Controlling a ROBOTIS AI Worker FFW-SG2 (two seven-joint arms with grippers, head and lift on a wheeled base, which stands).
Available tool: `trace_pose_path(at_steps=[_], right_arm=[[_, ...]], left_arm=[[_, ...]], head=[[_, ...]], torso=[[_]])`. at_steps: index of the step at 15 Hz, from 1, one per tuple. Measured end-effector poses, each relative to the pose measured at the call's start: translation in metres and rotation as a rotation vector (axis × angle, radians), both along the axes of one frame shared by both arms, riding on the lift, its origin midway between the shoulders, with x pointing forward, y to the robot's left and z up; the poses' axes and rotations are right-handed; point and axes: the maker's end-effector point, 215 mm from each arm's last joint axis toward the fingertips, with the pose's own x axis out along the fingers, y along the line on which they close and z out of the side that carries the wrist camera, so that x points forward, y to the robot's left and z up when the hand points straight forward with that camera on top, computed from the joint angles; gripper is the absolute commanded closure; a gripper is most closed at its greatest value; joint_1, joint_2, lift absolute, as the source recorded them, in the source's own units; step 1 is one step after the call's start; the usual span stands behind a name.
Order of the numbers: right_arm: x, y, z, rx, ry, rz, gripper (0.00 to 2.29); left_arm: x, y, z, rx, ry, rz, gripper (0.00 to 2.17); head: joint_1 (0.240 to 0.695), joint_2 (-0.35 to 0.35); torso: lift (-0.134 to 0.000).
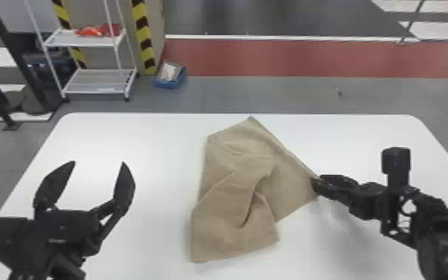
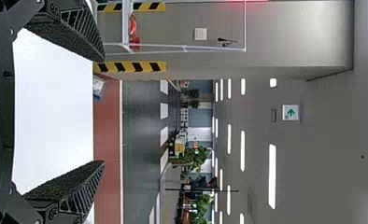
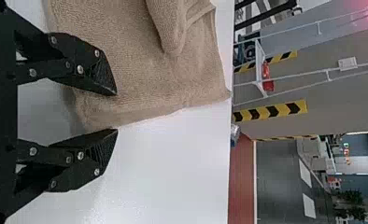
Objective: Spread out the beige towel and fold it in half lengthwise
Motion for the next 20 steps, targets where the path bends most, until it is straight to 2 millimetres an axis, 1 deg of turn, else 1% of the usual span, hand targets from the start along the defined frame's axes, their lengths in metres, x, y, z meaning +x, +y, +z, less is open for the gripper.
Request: trace_pose_path(at_steps=[1,3,4,5,6,7,9,11,12,13,14,15,16,17,18,19,20], right_arm=[[-0.001,0.000,-0.001,0.002,0.008,0.000,0.97],[-0.001,0.000,0.000,0.004,0.010,-0.001,1.25],[-0.003,0.001,0.000,0.005,0.009,0.000,1.33],[-0.005,0.003,0.003,0.006,0.006,0.004,1.33],[-0.007,0.007,0.011,0.009,-0.003,0.010,1.36],[-0.010,0.015,0.026,0.020,-0.026,0.020,1.36],[-0.014,0.041,0.066,0.059,-0.084,0.045,1.36],[-0.014,0.070,0.118,0.109,-0.156,0.063,1.36],[-0.011,0.080,0.152,0.145,-0.208,0.063,1.36],[-0.004,0.086,0.186,0.177,-0.264,0.055,1.36],[0.004,0.090,0.220,0.205,-0.321,0.050,1.36],[0.011,0.092,0.248,0.224,-0.370,0.045,1.36],[0.019,0.088,0.281,0.241,-0.428,0.025,1.36],[0.027,0.071,0.307,0.253,-0.476,-0.021,1.36],[0.031,0.051,0.323,0.261,-0.504,-0.060,1.36],[0.033,0.026,0.327,0.261,-0.515,-0.096,1.36],[0.032,-0.001,0.320,0.254,-0.510,-0.134,1.36]], left_arm=[[0.000,0.000,0.000,0.000,0.000,0.000,0.12],[0.000,-0.001,0.000,-0.001,0.000,-0.001,0.12],[0.000,-0.001,0.000,-0.001,0.001,0.000,0.12],[0.000,0.000,-0.001,-0.001,0.002,0.000,0.12],[0.000,0.000,-0.002,-0.001,0.003,0.001,0.12],[0.000,0.000,-0.003,-0.002,0.005,0.001,0.12],[0.001,0.000,-0.005,-0.005,0.007,0.002,0.12],[0.001,-0.001,-0.006,-0.007,0.009,0.002,0.12],[0.001,-0.001,-0.007,-0.008,0.011,0.002,0.12],[0.002,0.000,-0.007,-0.008,0.012,0.002,0.12],[0.002,0.002,-0.007,-0.008,0.011,0.004,0.12],[0.001,0.003,-0.007,-0.008,0.011,0.005,0.12],[0.001,0.004,-0.007,-0.008,0.011,0.006,0.12],[0.000,0.005,-0.007,-0.007,0.011,0.008,0.12],[0.000,0.006,-0.007,-0.006,0.011,0.009,0.12],[0.000,0.008,-0.007,-0.006,0.008,0.012,0.12],[-0.001,0.009,-0.006,-0.009,0.006,0.014,0.12]], head=[[0.695,-0.006],[0.695,-0.006],[0.695,-0.006],[0.695,-0.005],[0.695,-0.003],[0.695,0.010],[0.695,0.035],[0.695,0.064],[0.695,0.078],[0.695,0.095],[0.695,0.099],[0.695,0.102],[0.685,0.104],[0.647,0.085],[0.632,0.062],[0.627,0.045],[0.629,0.019]], torso=[[-0.124],[-0.124],[-0.124],[-0.124],[-0.124],[-0.124],[-0.124],[-0.124],[-0.124],[-0.124],[-0.124],[-0.124],[-0.124],[-0.124],[-0.124],[-0.124],[-0.124]])
